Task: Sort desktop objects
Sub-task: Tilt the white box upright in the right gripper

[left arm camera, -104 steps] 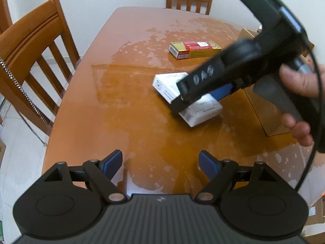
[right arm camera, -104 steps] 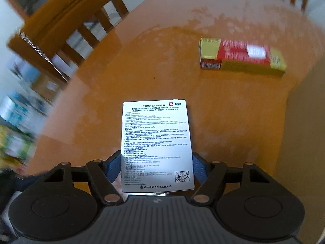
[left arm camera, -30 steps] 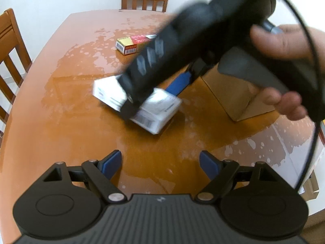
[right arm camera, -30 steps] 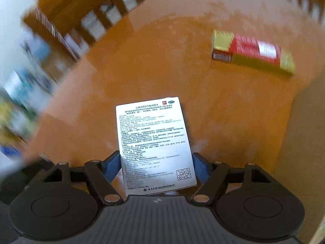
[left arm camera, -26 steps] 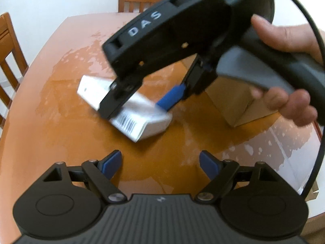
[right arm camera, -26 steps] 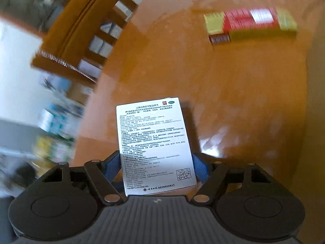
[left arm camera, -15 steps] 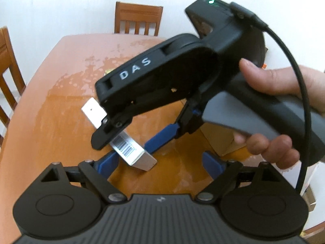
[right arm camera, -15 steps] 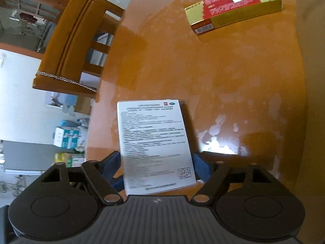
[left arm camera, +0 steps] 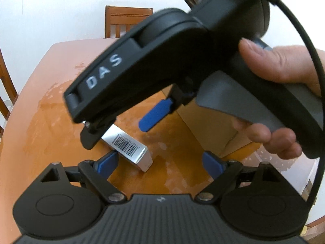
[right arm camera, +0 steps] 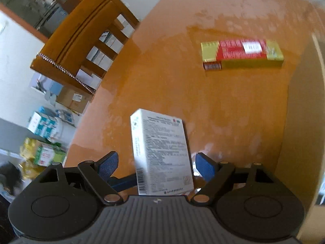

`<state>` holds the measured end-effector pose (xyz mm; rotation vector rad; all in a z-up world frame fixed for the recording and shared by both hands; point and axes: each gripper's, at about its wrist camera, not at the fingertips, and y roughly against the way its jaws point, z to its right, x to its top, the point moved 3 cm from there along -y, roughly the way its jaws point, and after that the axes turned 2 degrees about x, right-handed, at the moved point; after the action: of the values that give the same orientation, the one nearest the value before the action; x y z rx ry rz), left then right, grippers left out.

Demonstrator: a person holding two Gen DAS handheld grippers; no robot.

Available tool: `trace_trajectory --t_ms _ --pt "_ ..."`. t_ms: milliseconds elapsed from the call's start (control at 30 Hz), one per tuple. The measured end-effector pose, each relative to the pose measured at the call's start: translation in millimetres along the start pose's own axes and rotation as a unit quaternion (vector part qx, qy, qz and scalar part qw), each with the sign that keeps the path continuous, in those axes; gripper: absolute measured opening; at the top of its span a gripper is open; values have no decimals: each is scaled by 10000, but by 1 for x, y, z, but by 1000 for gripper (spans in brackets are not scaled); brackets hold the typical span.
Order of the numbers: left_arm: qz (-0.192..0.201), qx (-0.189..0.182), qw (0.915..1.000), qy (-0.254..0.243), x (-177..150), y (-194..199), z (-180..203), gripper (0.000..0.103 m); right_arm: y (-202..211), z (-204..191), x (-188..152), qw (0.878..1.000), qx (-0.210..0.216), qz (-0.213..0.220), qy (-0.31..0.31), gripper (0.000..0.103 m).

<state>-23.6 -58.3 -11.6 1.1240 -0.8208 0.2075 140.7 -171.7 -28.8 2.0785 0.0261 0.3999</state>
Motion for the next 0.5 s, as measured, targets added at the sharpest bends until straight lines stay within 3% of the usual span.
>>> trace_trajectory --t_ms 67,167,433,500 --pt "4 -19 10000 -13 0 0 0 90 1 -7 2 9994 -169 12 292 85" --pt "16 -39 10000 -59 1 0 1 90 0 -16 5 9964 -464 -73 705 74" --pt "-17 -74 9998 -199 -2 -1 5 90 -9 -19 6 9863 -827 -429 1359 67" --pt "-46 -69 9998 -202 -5 1 2 90 -10 -19 6 9846 -767 -588 1459 45"
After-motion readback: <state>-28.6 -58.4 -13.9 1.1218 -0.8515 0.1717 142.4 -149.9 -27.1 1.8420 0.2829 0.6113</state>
